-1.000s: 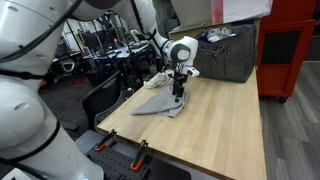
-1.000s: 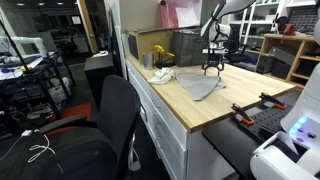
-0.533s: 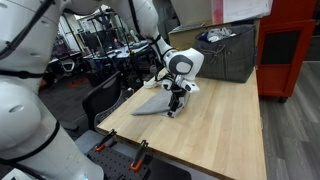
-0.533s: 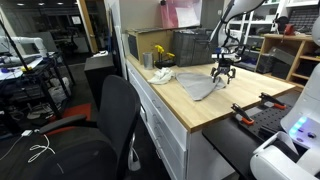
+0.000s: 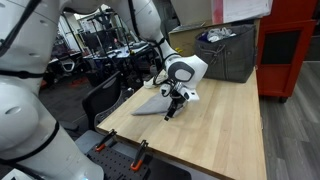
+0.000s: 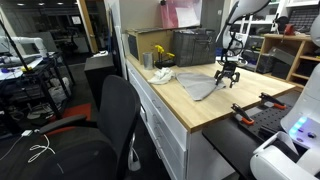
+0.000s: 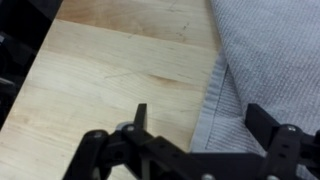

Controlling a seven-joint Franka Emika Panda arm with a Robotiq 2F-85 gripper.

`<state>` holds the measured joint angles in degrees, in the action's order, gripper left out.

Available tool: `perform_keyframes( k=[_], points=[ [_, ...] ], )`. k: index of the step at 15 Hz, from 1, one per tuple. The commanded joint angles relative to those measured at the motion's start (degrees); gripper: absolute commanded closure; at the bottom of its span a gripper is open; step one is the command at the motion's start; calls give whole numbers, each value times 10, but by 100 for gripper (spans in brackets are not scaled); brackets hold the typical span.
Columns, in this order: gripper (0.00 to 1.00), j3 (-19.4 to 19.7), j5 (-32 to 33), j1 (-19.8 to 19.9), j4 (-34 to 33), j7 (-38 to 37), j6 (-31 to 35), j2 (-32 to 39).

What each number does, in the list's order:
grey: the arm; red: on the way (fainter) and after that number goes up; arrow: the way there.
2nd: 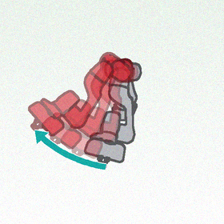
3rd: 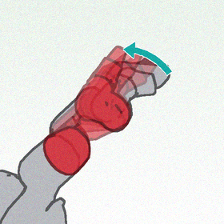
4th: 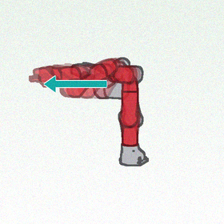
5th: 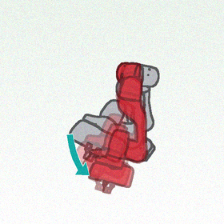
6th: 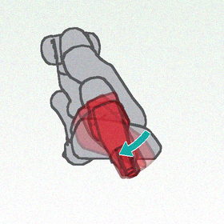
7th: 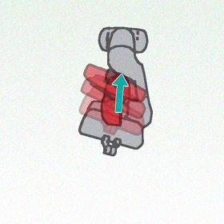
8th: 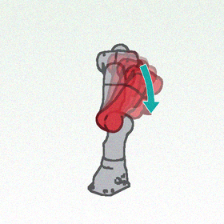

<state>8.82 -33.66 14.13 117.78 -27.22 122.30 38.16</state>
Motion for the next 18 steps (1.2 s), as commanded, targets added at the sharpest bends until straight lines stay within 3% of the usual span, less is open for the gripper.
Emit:
perform_keyframes(
  k=[1,7,8,11,18],
  points=[
    [0,9,-31,9,25,17,17,-18],
    [3,22,-49,17,34,19,25,-15],
    [24,22,-54,17,35,17,26,-14],
    [36,23,-65,12,34,14,31,-14],
    [90,24,-70,7,37,13,49,-24]
  ],
)
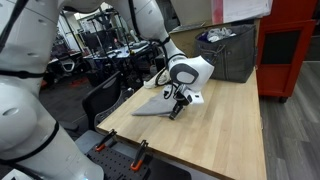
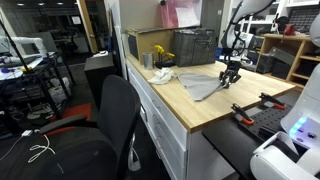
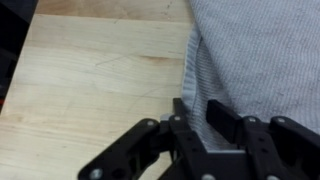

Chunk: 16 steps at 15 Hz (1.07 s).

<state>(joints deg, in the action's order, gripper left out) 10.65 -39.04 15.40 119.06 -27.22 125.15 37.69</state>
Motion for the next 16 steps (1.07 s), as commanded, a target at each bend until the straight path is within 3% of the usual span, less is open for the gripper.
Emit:
perform_keyframes(
  k=[1,8,12,16],
  points=[
    [97,7,-14,-6,26,9,21,-21],
    [98,67,51,-30,99,-22,39,-85],
    [98,89,88,-12,163,-5,25,-161],
    [98,120,141,-18,212,-43,41,-225]
  ],
)
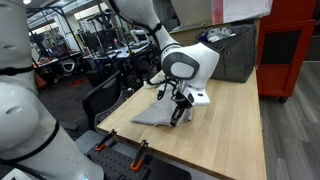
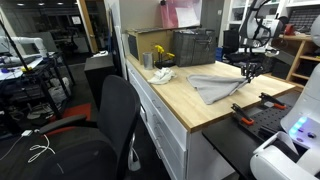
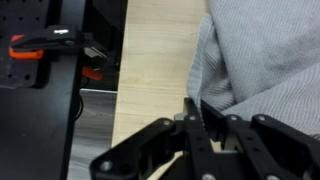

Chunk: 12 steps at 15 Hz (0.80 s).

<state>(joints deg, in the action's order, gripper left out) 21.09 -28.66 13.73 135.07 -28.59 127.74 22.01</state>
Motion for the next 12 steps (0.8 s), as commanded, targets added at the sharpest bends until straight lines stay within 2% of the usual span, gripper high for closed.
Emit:
perform_keyframes(
  k=[1,6,12],
  points=[
    [98,22,53,-3,62,-45,23,-82],
    [98,31,142,-8,92,-116,78,-122],
    [98,33,311,-34,113,-301,165,-154]
  ],
)
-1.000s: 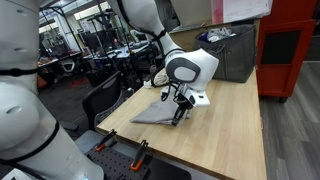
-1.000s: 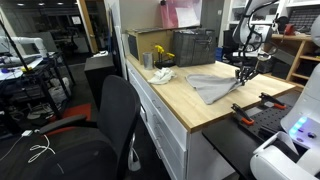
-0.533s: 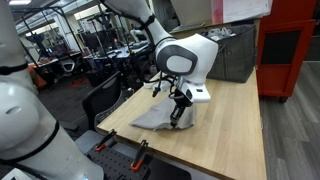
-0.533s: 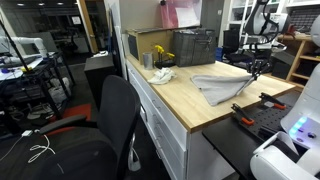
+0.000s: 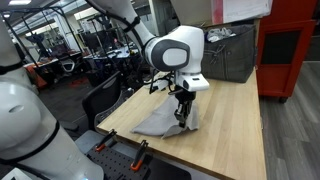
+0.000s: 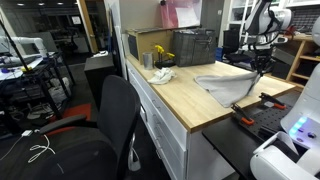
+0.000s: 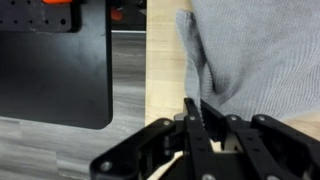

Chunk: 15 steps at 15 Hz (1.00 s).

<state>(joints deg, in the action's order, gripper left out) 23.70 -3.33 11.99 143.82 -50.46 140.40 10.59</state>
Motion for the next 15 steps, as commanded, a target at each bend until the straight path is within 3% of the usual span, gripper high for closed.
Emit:
perform_keyframes(
  k=[1,6,12,13,15],
  points=[
    [98,2,72,-20,25,-110,50,-44],
    [98,-13,146,-33,11,-238,84,-54],
    [98,-17,310,-38,-19,-403,54,-54],
    [68,-19,326,-37,-21,-425,46,-57],
    [62,-24,351,-37,-23,-460,35,-64]
  ],
)
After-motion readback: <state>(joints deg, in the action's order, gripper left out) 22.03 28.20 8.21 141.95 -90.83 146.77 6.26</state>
